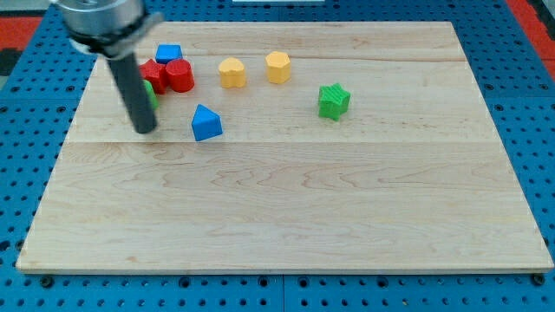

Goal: Push green circle near to the green star

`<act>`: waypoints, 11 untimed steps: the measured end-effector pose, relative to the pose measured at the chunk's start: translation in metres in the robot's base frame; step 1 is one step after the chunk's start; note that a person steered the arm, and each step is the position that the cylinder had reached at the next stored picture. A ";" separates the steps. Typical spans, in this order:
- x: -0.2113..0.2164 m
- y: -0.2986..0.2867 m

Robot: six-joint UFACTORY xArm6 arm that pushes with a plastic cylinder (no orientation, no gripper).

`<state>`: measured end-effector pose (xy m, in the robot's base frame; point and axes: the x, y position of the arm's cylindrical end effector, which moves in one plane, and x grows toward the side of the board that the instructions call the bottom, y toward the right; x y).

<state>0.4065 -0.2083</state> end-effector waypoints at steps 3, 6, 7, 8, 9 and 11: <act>-0.021 0.050; -0.040 0.079; -0.041 0.129; -0.020 0.222; -0.022 0.269; -0.079 0.202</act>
